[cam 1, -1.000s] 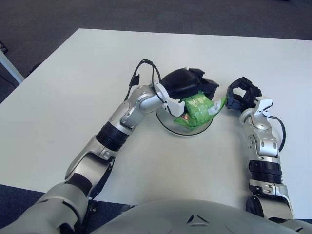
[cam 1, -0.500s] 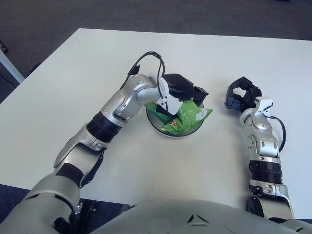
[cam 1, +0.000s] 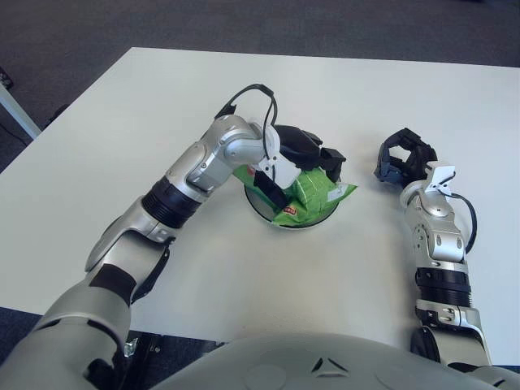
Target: Put the snack into the plate.
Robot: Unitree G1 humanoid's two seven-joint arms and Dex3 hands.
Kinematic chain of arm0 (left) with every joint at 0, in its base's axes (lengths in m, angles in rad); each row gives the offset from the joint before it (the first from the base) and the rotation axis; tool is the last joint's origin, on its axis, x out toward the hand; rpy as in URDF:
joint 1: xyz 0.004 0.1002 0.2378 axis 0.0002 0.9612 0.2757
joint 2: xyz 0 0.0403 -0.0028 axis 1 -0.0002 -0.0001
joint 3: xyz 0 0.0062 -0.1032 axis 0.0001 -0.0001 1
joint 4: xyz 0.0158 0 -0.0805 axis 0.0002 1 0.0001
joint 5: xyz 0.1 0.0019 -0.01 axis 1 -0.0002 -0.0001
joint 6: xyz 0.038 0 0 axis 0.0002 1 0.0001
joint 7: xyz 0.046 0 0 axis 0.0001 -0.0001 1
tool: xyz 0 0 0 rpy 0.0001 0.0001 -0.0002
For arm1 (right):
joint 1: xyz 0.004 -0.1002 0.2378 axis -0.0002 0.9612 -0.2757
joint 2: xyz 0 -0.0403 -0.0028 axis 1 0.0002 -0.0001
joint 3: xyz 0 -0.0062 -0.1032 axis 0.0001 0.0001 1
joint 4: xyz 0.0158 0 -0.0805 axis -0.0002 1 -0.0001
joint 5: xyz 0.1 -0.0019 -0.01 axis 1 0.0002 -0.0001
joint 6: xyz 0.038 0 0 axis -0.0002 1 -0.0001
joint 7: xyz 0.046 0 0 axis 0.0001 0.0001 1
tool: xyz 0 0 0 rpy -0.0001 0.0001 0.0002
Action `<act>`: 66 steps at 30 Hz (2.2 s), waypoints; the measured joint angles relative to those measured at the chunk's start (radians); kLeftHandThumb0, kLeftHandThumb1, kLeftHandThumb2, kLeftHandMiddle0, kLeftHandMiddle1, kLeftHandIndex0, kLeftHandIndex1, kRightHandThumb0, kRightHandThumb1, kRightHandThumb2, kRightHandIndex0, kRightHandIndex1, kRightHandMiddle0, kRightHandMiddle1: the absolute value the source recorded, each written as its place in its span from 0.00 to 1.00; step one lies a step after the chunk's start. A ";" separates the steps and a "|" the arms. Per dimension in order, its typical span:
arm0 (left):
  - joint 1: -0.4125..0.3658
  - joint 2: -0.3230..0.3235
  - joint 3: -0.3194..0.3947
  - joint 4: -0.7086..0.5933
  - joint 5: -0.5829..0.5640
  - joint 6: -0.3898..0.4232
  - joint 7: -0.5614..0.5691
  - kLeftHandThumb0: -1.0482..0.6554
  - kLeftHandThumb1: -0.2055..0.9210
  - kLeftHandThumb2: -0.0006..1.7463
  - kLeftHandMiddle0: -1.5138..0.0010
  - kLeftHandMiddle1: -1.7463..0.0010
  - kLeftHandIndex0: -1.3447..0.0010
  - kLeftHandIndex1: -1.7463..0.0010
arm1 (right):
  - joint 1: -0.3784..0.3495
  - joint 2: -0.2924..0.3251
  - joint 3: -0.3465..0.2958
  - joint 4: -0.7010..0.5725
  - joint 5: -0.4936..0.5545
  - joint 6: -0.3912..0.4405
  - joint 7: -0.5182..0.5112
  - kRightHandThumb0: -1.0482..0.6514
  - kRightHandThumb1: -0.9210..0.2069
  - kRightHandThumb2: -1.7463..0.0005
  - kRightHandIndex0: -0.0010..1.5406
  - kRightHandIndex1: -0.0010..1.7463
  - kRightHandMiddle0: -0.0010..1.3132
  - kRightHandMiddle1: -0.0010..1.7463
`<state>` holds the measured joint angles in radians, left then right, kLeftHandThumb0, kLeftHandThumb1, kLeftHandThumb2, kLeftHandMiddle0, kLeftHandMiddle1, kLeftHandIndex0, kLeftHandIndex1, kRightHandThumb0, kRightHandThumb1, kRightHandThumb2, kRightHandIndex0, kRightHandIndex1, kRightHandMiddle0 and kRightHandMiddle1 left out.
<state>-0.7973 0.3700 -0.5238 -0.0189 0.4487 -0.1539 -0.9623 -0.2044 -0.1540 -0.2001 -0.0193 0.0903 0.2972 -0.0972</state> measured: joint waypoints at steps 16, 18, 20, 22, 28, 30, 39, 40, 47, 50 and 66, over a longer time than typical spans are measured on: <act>0.032 -0.028 0.068 0.020 -0.121 -0.088 0.104 0.10 0.66 0.35 1.00 0.99 1.00 1.00 | 0.000 0.003 -0.008 -0.005 0.005 0.016 -0.009 0.32 0.59 0.20 0.78 1.00 0.51 1.00; 0.051 -0.040 0.080 0.020 -0.131 -0.089 0.131 0.07 0.72 0.29 1.00 1.00 1.00 1.00 | 0.000 0.002 -0.008 -0.005 0.005 0.013 -0.008 0.32 0.59 0.20 0.78 1.00 0.51 1.00; 0.066 -0.050 0.089 0.020 -0.133 -0.094 0.160 0.06 0.74 0.27 1.00 1.00 1.00 1.00 | 0.000 0.001 -0.008 -0.004 0.005 0.011 -0.006 0.32 0.59 0.20 0.78 1.00 0.51 1.00; 0.080 -0.058 0.096 0.021 -0.135 -0.104 0.187 0.06 0.76 0.25 1.00 1.00 1.00 1.00 | 0.001 0.001 -0.008 -0.003 0.006 0.008 -0.004 0.32 0.59 0.20 0.78 1.00 0.51 1.00; 0.111 -0.087 0.125 0.033 -0.186 -0.142 0.248 0.06 0.79 0.23 1.00 1.00 1.00 1.00 | 0.002 0.001 -0.008 0.000 0.006 -0.006 0.005 0.32 0.58 0.21 0.80 1.00 0.50 1.00; 0.118 -0.091 0.133 0.036 -0.209 -0.150 0.255 0.06 0.79 0.23 1.00 1.00 1.00 1.00 | 0.001 0.001 -0.007 0.003 0.005 -0.011 0.006 0.32 0.57 0.22 0.80 1.00 0.49 1.00; 0.153 -0.069 0.172 -0.001 -0.257 -0.146 0.259 0.05 0.84 0.19 1.00 1.00 1.00 1.00 | 0.001 0.000 -0.004 0.014 0.000 -0.021 0.008 0.33 0.56 0.23 0.80 1.00 0.48 1.00; 0.155 -0.063 0.176 -0.005 -0.256 -0.146 0.261 0.04 0.85 0.18 1.00 1.00 1.00 1.00 | 0.001 0.000 -0.004 0.015 0.000 -0.021 0.007 0.33 0.56 0.23 0.80 1.00 0.48 1.00; 0.170 -0.035 0.216 -0.017 -0.234 -0.189 0.315 0.03 0.89 0.16 1.00 1.00 1.00 1.00 | -0.004 -0.001 -0.004 0.024 0.000 -0.026 0.003 0.33 0.56 0.23 0.81 1.00 0.48 1.00; 0.186 -0.028 0.248 -0.003 -0.240 -0.243 0.350 0.04 0.90 0.16 1.00 1.00 1.00 1.00 | -0.005 -0.001 -0.003 0.027 0.000 -0.027 0.003 0.33 0.56 0.23 0.81 1.00 0.48 1.00; 0.240 0.035 0.395 0.104 -0.181 -0.238 0.547 0.08 1.00 0.20 0.92 0.97 1.00 0.84 | -0.012 -0.001 -0.004 0.059 0.001 -0.059 0.013 0.33 0.57 0.22 0.82 1.00 0.49 1.00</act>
<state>-0.5578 0.4046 -0.1287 0.0847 0.2682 -0.3921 -0.4150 -0.2165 -0.1554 -0.2042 0.0398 0.0911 0.2382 -0.0842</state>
